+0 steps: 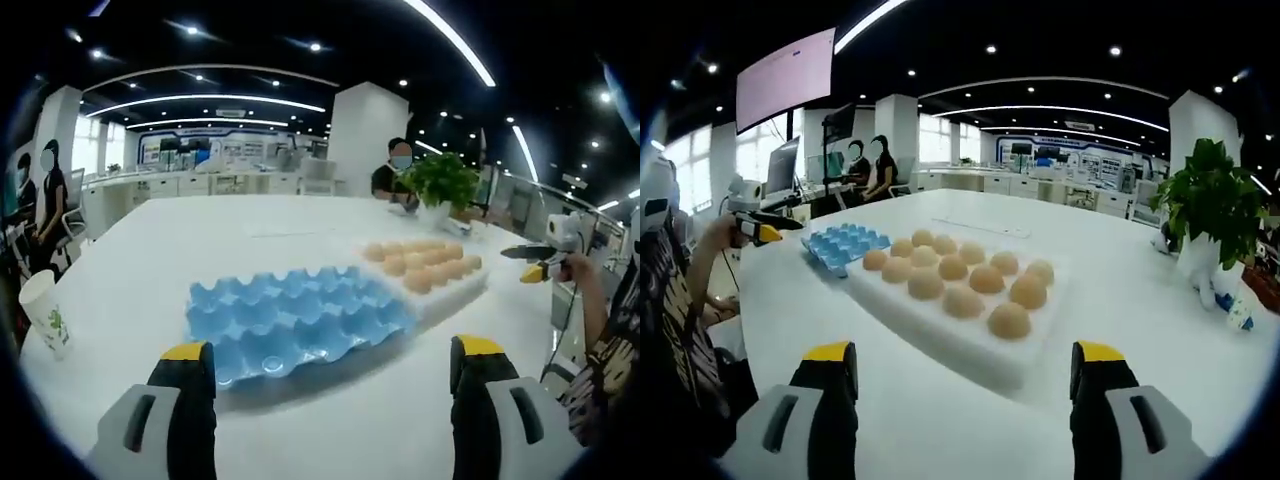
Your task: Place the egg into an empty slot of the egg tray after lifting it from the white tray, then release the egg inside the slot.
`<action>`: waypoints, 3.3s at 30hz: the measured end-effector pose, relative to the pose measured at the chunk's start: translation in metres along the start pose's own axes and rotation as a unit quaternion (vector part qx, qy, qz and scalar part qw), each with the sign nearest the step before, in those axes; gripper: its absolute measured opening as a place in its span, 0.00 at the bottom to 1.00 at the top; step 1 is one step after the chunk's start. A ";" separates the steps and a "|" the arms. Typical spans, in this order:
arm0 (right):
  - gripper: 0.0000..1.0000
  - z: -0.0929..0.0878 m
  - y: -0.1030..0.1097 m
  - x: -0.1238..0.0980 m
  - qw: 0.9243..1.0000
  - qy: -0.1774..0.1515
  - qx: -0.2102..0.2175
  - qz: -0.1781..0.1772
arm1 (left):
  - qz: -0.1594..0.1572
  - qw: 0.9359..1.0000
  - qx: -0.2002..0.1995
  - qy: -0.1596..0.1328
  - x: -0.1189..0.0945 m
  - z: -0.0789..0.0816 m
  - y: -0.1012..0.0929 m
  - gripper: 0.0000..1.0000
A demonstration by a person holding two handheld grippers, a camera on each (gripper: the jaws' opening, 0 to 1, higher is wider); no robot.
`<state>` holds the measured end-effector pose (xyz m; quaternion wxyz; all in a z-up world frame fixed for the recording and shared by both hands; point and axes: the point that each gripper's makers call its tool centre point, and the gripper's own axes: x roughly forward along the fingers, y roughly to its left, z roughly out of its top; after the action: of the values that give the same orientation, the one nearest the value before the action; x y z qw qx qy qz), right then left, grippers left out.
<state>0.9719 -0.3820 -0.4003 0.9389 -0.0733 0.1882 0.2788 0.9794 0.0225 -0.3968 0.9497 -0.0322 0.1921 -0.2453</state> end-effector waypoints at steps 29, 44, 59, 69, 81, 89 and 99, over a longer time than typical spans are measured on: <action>0.81 -0.004 -0.002 0.000 1.000 0.019 -0.007 -0.007 | -0.017 1.000 0.020 0.008 0.003 -0.003 -0.007 1.00; 0.68 -0.008 0.001 -0.001 1.000 0.026 -0.014 0.003 | -0.017 1.000 0.017 0.012 0.003 -0.006 -0.008 1.00; 0.55 -0.006 -0.002 -0.001 1.000 0.018 -0.021 0.002 | -0.013 1.000 0.013 0.016 0.001 -0.011 -0.006 1.00; 0.53 -0.001 -0.014 0.003 1.000 0.009 -0.003 -0.018 | -0.014 1.000 0.010 0.017 0.001 -0.014 -0.004 1.00; 0.47 0.009 -0.023 0.021 1.000 -0.001 -0.001 -0.019 | -0.015 1.000 0.006 0.022 0.001 -0.019 -0.002 1.00; 0.47 0.002 -0.037 0.037 0.999 0.013 0.003 -0.031 | -0.012 1.000 0.004 0.024 0.001 -0.021 0.000 1.00; 0.35 0.006 -0.042 0.051 1.000 -0.008 0.005 -0.027 | -0.017 0.999 0.004 0.028 0.004 -0.024 -0.003 1.00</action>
<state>1.0364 -0.3898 -0.4136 0.9478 -0.0711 0.1805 0.2530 0.9727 0.0189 -0.4197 0.9397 -0.0245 0.2172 -0.2632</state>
